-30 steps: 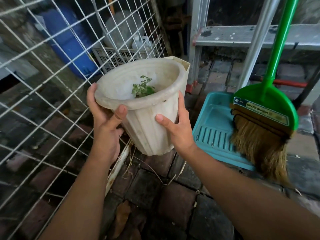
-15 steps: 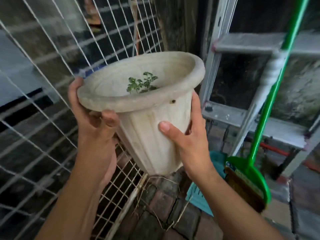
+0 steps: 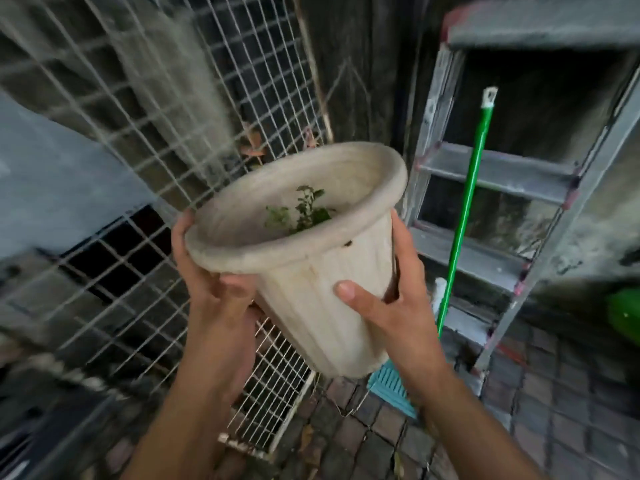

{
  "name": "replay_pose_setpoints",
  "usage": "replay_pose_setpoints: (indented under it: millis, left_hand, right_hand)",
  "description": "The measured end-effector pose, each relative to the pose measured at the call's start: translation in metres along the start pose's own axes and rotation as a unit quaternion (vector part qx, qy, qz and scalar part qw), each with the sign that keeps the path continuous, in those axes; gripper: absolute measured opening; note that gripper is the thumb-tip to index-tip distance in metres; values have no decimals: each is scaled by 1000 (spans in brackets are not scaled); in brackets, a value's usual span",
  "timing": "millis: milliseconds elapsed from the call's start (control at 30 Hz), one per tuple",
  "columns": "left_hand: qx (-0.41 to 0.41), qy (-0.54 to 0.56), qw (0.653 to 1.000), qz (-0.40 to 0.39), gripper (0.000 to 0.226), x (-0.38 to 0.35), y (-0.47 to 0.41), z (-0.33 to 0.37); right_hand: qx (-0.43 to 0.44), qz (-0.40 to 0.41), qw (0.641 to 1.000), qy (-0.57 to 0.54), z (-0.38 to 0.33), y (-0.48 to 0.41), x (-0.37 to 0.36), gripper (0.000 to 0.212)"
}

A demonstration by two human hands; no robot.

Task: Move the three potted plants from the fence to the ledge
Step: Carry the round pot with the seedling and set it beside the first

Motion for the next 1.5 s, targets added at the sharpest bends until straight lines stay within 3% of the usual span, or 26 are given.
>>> replay_pose_setpoints:
  millis: [100,133,267,433,633,733,1000,1400,1500]
  left_hand:
    - [-56,-51,997,15,89,5,35,64]
    - [-72,-69,994,36,85,6,46,83]
    - [-121,-86,983,104,113,9,103,144]
    - [-200,-80,955,202,92,23,180,196]
    - [-263,-104,893,351,94,67,264,245]
    - [-306,-127,860,387,99,103,308,269]
    - [-282,-218,799,485,136,226,428,304]
    - [-268,-221,682,644,140,424,535,319]
    - [-266,-218,650,678,141,475,543,312]
  right_hand:
    - [19,-51,997,-51,-80,-9,-22,99]
    - [21,-64,996,-59,-104,-11,-29,97]
    - [71,-98,988,-98,-181,-8,-55,98]
    - [92,-164,969,-160,-249,5,-91,96]
    - [79,-272,934,-216,-305,41,-171,112]
    - [79,-315,909,-263,-330,69,-227,107]
    - [-21,-393,837,-381,-358,173,-394,99]
    - [-59,-544,732,-406,-355,306,-627,96]
    - [-77,-581,688,-429,-334,333,-689,93]
Point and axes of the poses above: each hand's wrist, its own y-axis away from the middle knuckle, its own x-axis out of the back of the hand, z = x × y, the point moved 4 cm from there along -y, towards the middle knuckle, and after that the axes turned 12 degrees about x, right-handed, at the moved point
